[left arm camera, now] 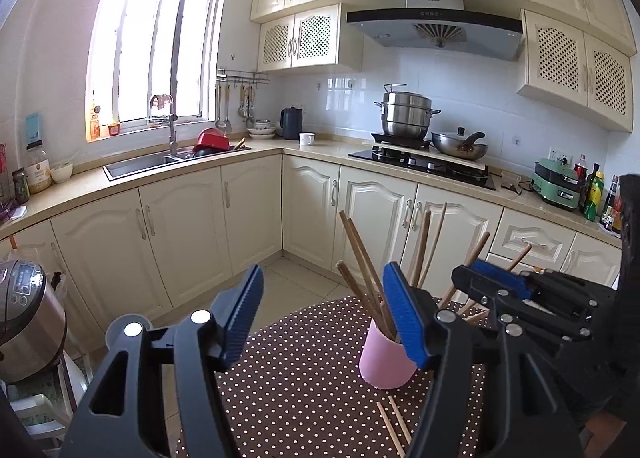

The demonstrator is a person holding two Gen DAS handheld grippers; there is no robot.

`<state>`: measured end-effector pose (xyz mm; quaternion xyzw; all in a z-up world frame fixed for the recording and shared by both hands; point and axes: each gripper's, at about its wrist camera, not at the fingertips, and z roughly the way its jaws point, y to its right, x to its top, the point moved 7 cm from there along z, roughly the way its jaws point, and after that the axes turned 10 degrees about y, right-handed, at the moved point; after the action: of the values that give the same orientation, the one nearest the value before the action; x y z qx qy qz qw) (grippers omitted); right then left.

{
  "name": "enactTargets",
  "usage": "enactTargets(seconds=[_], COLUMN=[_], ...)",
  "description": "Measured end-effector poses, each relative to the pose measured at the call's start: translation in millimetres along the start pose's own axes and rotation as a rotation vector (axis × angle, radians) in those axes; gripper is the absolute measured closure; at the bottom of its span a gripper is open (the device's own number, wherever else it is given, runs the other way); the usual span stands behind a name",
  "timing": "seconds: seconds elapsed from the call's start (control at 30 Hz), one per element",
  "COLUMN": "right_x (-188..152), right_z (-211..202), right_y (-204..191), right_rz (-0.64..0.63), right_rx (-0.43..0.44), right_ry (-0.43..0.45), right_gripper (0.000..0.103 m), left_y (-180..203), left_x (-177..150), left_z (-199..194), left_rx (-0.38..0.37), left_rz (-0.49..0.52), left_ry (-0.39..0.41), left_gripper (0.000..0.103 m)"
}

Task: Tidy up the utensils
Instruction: 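Move both open tools back down to the last two chopsticks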

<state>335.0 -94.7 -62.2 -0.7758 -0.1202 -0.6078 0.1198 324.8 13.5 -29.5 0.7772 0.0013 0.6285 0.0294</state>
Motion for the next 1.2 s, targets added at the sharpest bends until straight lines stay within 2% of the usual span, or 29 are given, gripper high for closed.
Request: enactTargets(seconds=[0.03, 0.07, 0.4, 0.7, 1.2], right_x=[3, 6, 24, 30, 11], right_z=[-5, -10, -49, -88, -134], right_y=[0, -1, -13, -17, -9], right_rz=[0.005, 0.006, -0.025, -0.020, 0.022], right_rx=[0.000, -0.004, -0.005, -0.003, -0.011], right_ry=[0.013, 0.031, 0.106, 0.153, 0.185], right_gripper=[0.053, 0.048, 0.048, 0.045, 0.042], left_y=[0, -1, -1, 11, 38], left_x=[1, 2, 13, 26, 17], left_z=[-2, -4, -32, -68, -125], left_rx=[0.000, -0.003, 0.003, 0.001, 0.000], left_rz=[0.001, -0.001, 0.009, 0.035, 0.085], left_ry=[0.001, 0.003, 0.036, 0.083, 0.176], left_gripper=[0.041, 0.041, 0.040, 0.033, 0.030])
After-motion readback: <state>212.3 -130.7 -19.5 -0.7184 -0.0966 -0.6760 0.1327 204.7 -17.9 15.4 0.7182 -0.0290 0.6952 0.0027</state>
